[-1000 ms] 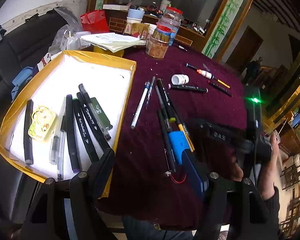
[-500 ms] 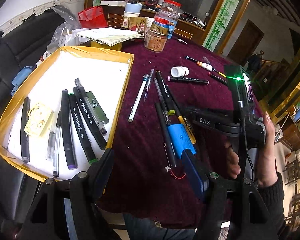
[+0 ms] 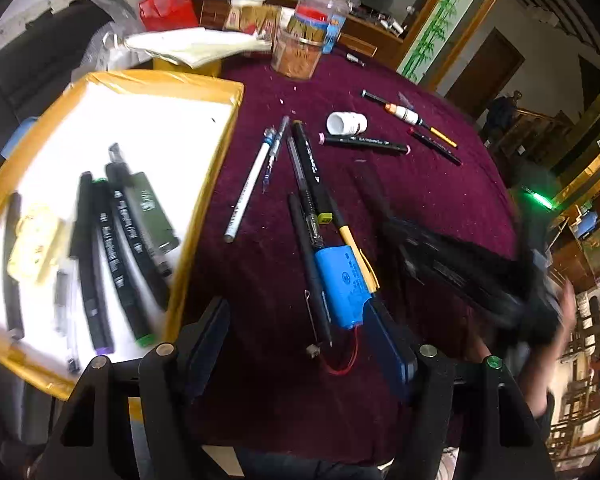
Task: Organize rigid objects
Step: 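Grasp a thin black pen with the right tool while the left tool grasps a black pen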
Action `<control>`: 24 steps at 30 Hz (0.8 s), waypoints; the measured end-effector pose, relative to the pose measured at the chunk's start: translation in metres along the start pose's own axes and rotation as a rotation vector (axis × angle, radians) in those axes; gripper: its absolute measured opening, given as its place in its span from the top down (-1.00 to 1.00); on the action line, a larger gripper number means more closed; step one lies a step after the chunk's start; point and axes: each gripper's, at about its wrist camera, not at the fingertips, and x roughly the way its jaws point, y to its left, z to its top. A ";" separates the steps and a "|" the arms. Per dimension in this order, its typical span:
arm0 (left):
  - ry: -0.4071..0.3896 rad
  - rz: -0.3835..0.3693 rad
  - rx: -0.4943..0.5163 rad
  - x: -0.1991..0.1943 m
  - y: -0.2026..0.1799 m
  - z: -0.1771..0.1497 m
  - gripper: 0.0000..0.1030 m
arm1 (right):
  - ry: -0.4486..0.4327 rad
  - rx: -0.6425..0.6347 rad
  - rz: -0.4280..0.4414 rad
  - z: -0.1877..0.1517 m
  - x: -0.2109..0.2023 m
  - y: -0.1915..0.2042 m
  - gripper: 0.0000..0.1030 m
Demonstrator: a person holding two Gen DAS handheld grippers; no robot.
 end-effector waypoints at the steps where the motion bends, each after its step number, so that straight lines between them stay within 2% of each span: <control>1: 0.011 -0.002 0.004 0.006 -0.001 0.005 -0.38 | -0.006 0.016 0.004 -0.004 -0.006 -0.003 0.83; 5: 0.072 0.017 0.022 0.031 -0.008 0.018 -0.02 | -0.007 0.045 -0.008 -0.020 -0.019 -0.015 0.83; 7: 0.098 0.038 0.035 0.042 -0.011 0.021 0.05 | -0.005 0.052 -0.007 -0.024 -0.016 -0.017 0.83; 12: 0.145 0.051 0.047 0.051 -0.012 0.017 0.05 | 0.003 0.064 0.004 -0.029 -0.010 -0.022 0.83; 14: 0.164 0.076 0.061 0.056 -0.014 0.013 0.20 | 0.004 0.070 0.010 -0.028 -0.009 -0.023 0.83; 16: 0.184 0.080 0.063 0.062 -0.014 0.011 0.24 | 0.004 0.066 0.006 -0.029 -0.009 -0.022 0.83; 24: 0.187 0.087 0.102 0.069 -0.023 0.012 0.25 | 0.004 0.069 0.009 -0.028 -0.009 -0.023 0.83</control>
